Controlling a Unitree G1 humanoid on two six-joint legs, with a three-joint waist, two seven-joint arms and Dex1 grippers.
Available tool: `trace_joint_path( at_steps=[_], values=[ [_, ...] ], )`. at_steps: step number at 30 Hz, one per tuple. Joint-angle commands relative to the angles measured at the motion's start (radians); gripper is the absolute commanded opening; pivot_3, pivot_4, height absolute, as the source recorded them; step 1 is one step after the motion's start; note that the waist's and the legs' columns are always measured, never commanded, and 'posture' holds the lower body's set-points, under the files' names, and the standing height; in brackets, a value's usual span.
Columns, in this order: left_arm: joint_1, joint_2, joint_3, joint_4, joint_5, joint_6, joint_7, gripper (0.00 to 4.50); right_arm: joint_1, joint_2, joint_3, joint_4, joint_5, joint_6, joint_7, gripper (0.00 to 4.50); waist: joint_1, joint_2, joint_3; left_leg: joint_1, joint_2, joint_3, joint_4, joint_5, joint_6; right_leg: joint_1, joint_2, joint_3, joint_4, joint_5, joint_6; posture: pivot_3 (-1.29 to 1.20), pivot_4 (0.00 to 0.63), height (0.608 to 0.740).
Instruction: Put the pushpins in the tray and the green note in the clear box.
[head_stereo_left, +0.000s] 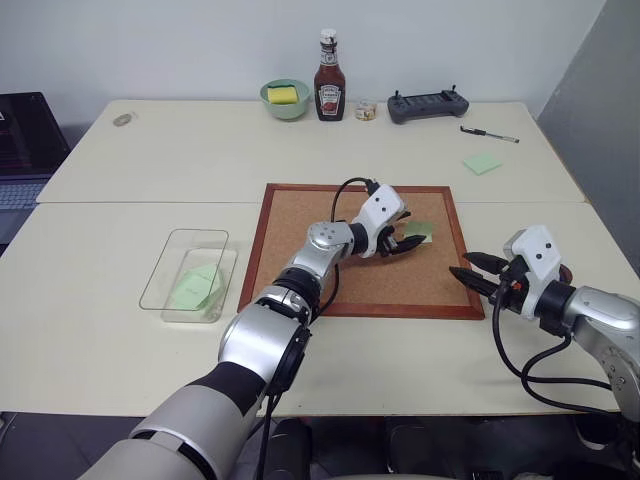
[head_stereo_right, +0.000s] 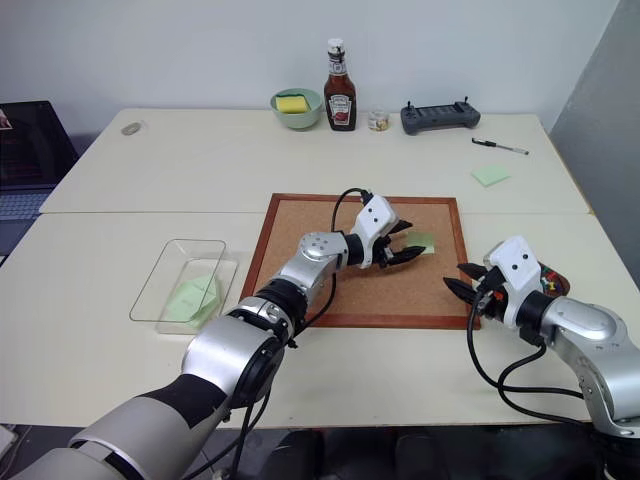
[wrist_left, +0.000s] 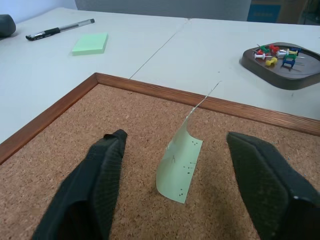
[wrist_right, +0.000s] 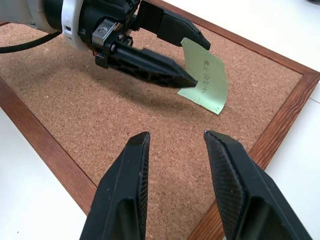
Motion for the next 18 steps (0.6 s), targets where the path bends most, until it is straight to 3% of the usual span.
trace_joint_path(
  at_steps=[1,13,18],
  values=[
    [-0.029,-0.005,0.014,-0.003,0.009,-0.005,-0.008,2.29,0.002,0.004,-0.031,-0.033,0.007,-0.028,-0.004,1.82,0.000,0.000,0.000,0.000,0.000,0.000,0.000,0.000,0.000,0.000,0.000,0.000,0.000,0.000,0.000,0.00,0.150,0.740],
    [-0.024,0.001,0.020,0.004,0.027,-0.019,-0.027,0.08,0.013,0.016,-0.026,-0.029,-0.005,-0.115,0.011,1.82,0.000,0.000,0.000,0.000,0.000,0.000,0.000,0.000,0.000,0.000,0.000,0.000,0.000,0.000,0.000,0.00,0.150,0.740],
    [-0.026,0.006,0.021,0.007,0.033,-0.017,-0.025,0.04,0.022,0.014,-0.020,-0.032,-0.011,-0.176,0.030,1.82,0.000,0.000,0.000,0.000,0.000,0.000,0.000,0.000,0.000,0.000,0.000,0.000,0.000,0.000,0.000,0.00,0.150,0.740]
  ],
)
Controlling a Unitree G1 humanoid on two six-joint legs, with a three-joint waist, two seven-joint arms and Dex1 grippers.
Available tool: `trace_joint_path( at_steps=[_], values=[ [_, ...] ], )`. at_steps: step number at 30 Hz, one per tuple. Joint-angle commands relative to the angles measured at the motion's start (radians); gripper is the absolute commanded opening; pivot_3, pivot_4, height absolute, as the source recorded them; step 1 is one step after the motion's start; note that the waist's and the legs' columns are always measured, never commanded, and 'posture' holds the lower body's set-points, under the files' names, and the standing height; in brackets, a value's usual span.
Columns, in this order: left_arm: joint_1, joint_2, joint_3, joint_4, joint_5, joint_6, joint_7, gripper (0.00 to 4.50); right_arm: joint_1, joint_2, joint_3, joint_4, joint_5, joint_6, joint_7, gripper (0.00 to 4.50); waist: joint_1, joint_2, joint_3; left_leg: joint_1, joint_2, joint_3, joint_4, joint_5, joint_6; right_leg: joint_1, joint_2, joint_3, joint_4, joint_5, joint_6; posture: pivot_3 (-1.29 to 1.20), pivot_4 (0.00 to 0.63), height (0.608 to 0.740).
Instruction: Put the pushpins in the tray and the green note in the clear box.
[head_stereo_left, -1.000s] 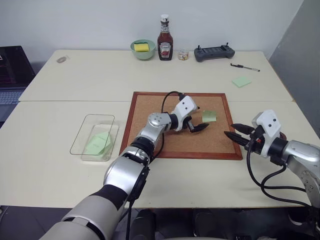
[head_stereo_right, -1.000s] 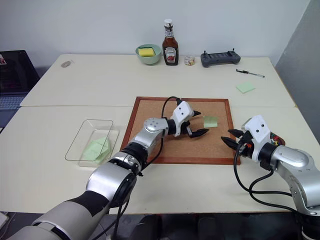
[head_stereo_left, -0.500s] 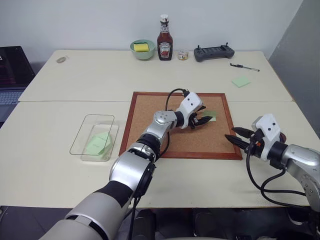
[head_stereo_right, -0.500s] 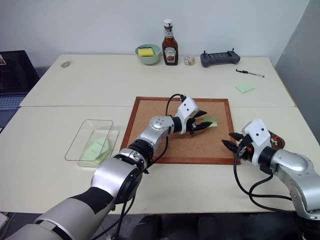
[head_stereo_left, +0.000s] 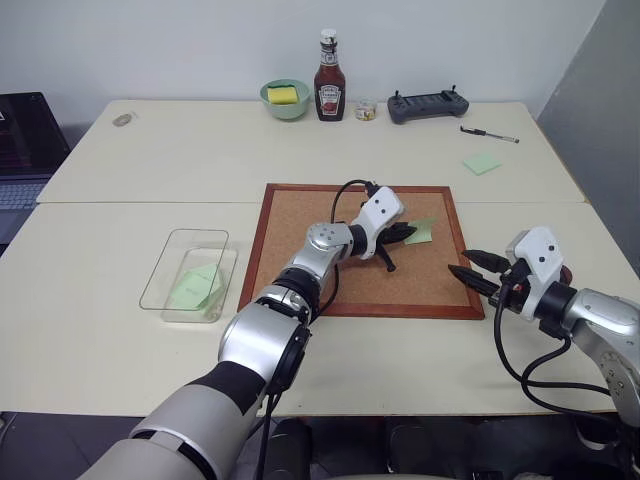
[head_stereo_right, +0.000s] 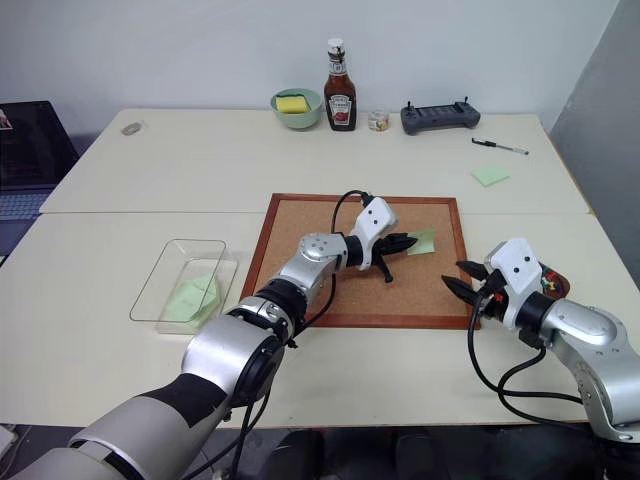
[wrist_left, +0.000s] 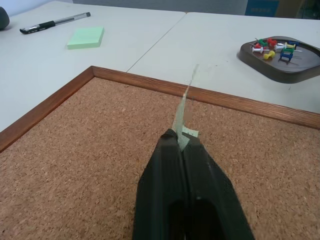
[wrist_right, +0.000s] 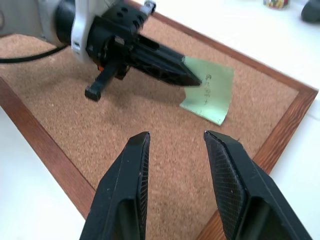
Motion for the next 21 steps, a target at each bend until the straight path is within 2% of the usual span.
trace_joint_path(
  at_steps=[1,14,21],
  values=[
    [-0.026,0.004,0.017,-0.011,0.003,-0.009,-0.002,0.04,0.009,-0.005,-0.019,-0.033,-0.005,-0.071,0.032,1.82,0.000,0.000,0.000,0.000,0.000,0.000,0.000,0.000,0.000,0.000,0.000,0.000,0.000,0.000,0.000,0.00,0.150,0.740],
    [-0.054,0.040,0.086,-0.042,-0.036,0.024,0.008,0.04,-0.028,-0.020,0.012,-0.054,0.025,-0.067,0.085,1.82,-0.001,0.000,0.000,0.001,0.000,0.000,0.001,0.000,0.000,0.000,0.000,0.000,0.002,0.000,0.000,0.00,0.150,0.740],
    [-0.028,0.114,0.136,-0.175,-0.087,0.064,-0.008,0.04,-0.091,0.003,0.070,-0.041,0.018,-0.075,0.094,1.82,-0.003,0.000,0.000,0.001,0.000,0.000,0.001,0.000,0.000,-0.001,0.000,0.000,0.004,0.000,0.000,0.00,0.150,0.740]
  ],
)
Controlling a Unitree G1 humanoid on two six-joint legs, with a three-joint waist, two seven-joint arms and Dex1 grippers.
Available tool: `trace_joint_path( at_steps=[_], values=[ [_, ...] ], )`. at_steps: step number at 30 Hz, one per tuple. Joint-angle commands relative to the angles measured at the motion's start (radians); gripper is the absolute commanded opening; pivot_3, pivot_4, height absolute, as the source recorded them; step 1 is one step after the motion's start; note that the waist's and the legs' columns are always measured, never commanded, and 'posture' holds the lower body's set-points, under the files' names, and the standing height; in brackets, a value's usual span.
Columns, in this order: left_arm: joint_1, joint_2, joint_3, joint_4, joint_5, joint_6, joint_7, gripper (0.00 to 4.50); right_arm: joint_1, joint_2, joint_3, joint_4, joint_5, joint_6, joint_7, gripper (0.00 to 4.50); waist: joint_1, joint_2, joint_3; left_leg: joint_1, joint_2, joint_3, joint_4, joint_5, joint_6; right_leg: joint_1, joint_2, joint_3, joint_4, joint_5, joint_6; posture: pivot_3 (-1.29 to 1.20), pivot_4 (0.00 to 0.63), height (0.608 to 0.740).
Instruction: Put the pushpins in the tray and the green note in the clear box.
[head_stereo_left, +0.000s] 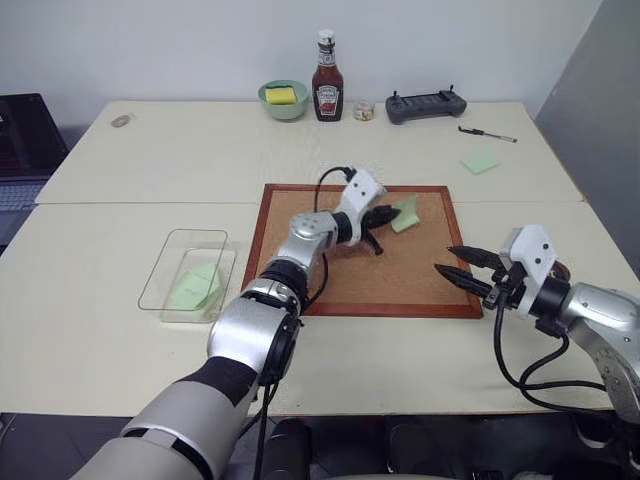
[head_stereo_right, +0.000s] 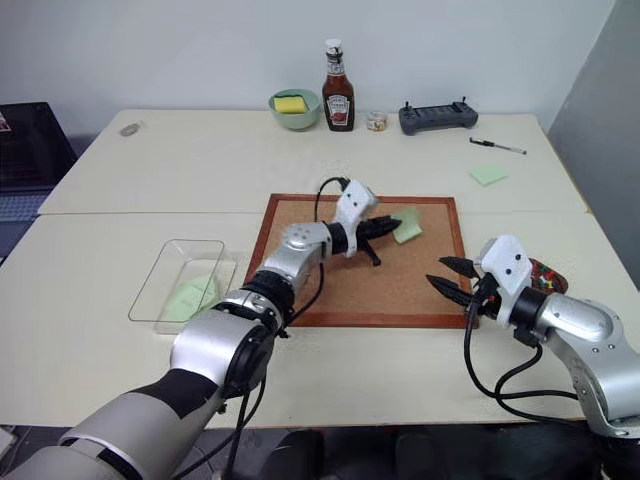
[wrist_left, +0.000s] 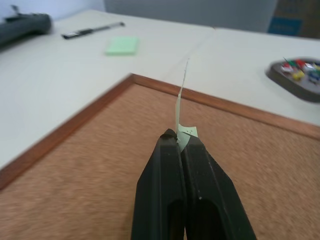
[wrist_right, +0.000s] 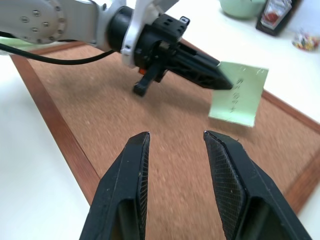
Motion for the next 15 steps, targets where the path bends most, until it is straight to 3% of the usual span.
trace_joint_path(
  at_steps=[1,4,9,15],
  values=[
    [0.017,0.052,0.021,-0.181,-0.038,0.034,-0.012,0.04,-0.045,0.014,0.025,-0.024,0.014,-0.017,0.012,1.82,0.000,0.000,0.000,0.000,0.000,0.000,0.000,0.000,0.000,0.000,0.000,0.000,0.000,0.000,0.000,0.00,0.150,0.740],
    [0.139,0.133,0.010,-0.510,-0.044,0.158,-0.010,0.04,-0.097,0.047,0.069,-0.017,0.038,0.017,0.009,1.82,-0.010,0.000,0.000,0.000,0.000,0.000,0.000,0.000,0.000,0.000,0.000,0.001,0.000,0.000,0.000,0.00,0.150,0.740],
    [0.409,0.272,0.049,-1.180,-0.049,0.576,0.084,0.04,-0.195,0.113,0.151,0.028,0.048,0.000,0.050,1.82,-0.027,0.001,0.000,0.000,0.002,0.000,-0.001,0.000,-0.001,-0.002,0.001,0.002,0.002,0.000,-0.001,0.00,0.150,0.740],
    [0.660,0.424,0.153,-1.718,-0.022,1.017,0.186,0.04,-0.286,0.157,0.233,0.129,0.037,-0.072,0.168,1.82,-0.021,0.000,0.000,0.000,0.001,-0.002,0.001,0.000,0.000,-0.001,0.001,0.001,0.002,0.000,-0.001,0.00,0.150,0.740]
  ],
)
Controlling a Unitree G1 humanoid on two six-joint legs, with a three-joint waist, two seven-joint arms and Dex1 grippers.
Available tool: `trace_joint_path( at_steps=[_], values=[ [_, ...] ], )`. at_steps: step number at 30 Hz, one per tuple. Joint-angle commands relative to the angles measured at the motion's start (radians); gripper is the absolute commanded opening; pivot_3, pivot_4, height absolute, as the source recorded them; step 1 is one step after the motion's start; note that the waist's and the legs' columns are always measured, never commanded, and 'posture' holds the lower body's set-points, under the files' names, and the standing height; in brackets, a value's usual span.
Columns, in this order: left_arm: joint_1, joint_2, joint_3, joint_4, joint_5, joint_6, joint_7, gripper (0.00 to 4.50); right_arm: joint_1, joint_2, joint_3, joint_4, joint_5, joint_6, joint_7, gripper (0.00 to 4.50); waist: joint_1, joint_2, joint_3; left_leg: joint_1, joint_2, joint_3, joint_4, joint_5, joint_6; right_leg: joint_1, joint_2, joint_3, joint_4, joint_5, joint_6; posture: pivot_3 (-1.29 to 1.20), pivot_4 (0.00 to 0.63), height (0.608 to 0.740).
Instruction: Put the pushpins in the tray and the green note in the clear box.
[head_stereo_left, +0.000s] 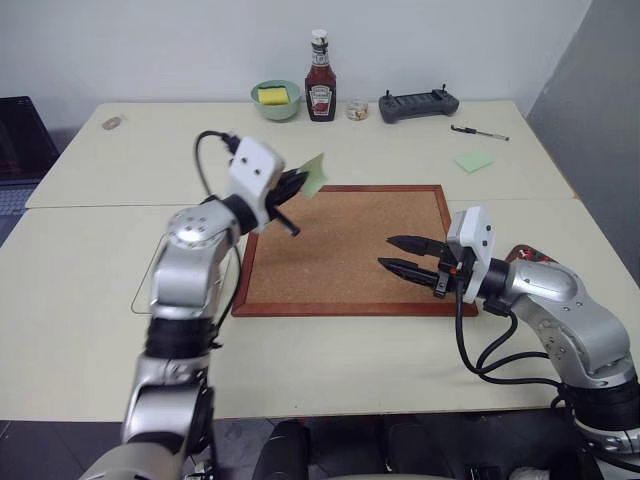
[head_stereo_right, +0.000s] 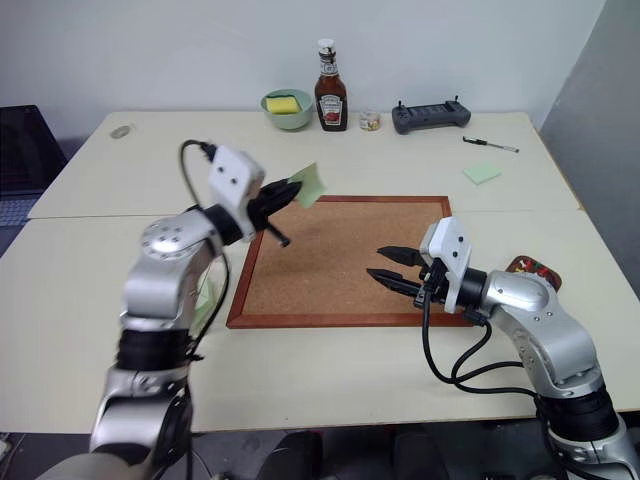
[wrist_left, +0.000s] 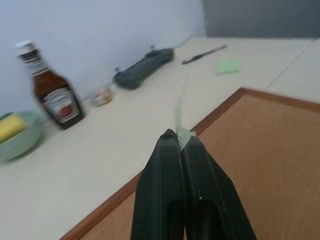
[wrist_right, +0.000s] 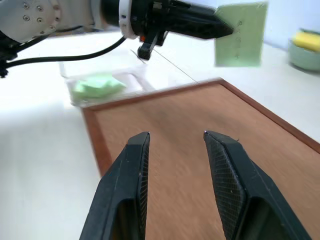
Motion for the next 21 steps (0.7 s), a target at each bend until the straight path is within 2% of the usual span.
trace_joint_path(
  at_steps=[1,5,9,14,21],
  values=[
    [0.091,0.080,0.093,-0.333,0.015,0.279,0.074,0.04,-0.062,0.017,0.043,0.063,-0.004,-0.071,0.093,1.82,0.002,0.000,0.000,0.000,0.000,0.000,0.000,0.000,0.000,0.000,0.000,0.000,0.000,0.000,0.000,0.00,0.150,0.740],
    [0.210,0.158,0.196,-0.484,0.031,0.446,0.119,0.04,-0.117,0.040,0.086,0.134,-0.006,-0.126,0.182,1.82,0.009,-0.001,0.000,0.001,0.000,-0.002,0.001,0.000,0.000,0.003,0.000,-0.002,0.000,0.000,0.000,0.00,0.150,0.740],
    [0.317,0.203,0.241,-0.531,0.031,0.491,0.143,0.04,-0.149,0.065,0.106,0.176,-0.010,-0.179,0.238,1.82,0.006,-0.001,0.000,0.003,0.001,-0.002,0.001,0.000,0.000,0.004,0.001,-0.002,0.000,0.000,0.000,0.00,0.150,0.740],
    [0.417,0.189,0.261,-0.507,0.024,0.465,0.189,0.04,-0.187,0.097,0.142,0.219,-0.031,-0.216,0.278,1.82,0.008,-0.001,0.000,0.003,0.001,-0.002,0.001,0.000,0.000,0.004,0.001,-0.002,0.000,0.000,0.000,0.00,0.150,0.740],
    [0.445,0.176,0.275,-0.491,0.021,0.465,0.245,0.04,-0.198,0.104,0.160,0.236,-0.070,-0.242,0.290,1.82,0.018,-0.001,0.000,0.003,0.000,-0.002,0.001,0.000,0.000,0.003,0.000,-0.002,0.000,0.000,0.000,0.00,0.150,0.740]
  ],
)
